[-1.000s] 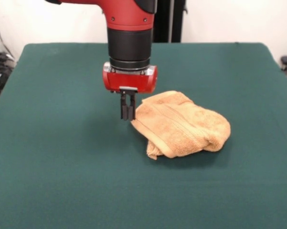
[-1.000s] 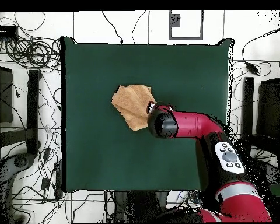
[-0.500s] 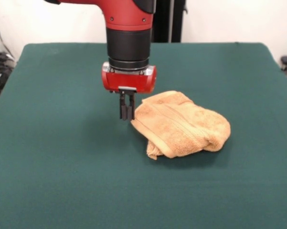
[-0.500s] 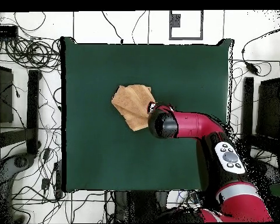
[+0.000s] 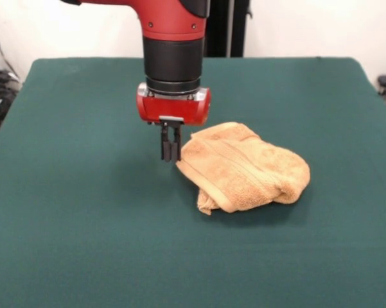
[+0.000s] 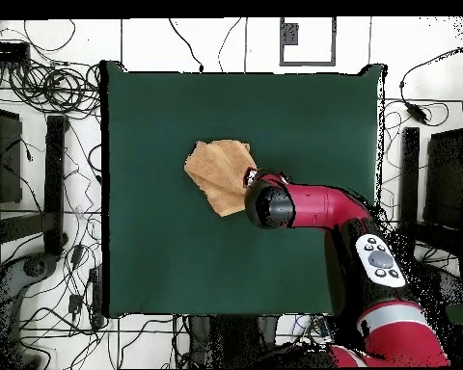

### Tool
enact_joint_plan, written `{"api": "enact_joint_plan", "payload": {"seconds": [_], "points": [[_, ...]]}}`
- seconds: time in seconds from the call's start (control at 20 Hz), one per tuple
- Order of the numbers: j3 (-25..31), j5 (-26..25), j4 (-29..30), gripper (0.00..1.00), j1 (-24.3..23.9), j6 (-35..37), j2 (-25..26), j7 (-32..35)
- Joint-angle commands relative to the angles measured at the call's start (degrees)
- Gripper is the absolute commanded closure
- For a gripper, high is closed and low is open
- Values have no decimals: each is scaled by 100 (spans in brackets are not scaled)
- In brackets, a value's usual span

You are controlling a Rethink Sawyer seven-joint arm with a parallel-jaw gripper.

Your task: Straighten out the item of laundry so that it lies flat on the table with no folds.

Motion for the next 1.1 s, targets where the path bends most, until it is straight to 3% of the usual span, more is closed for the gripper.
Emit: {"api": "enact_joint_plan", "payload": {"seconds": [0.05, 0.4, 1.1], "points": [[119, -302, 349, 100, 232, -44, 83, 192], [257, -206, 378, 100, 139, 300, -83, 17], [98, -233, 418, 100, 254, 270, -92, 148]]}}
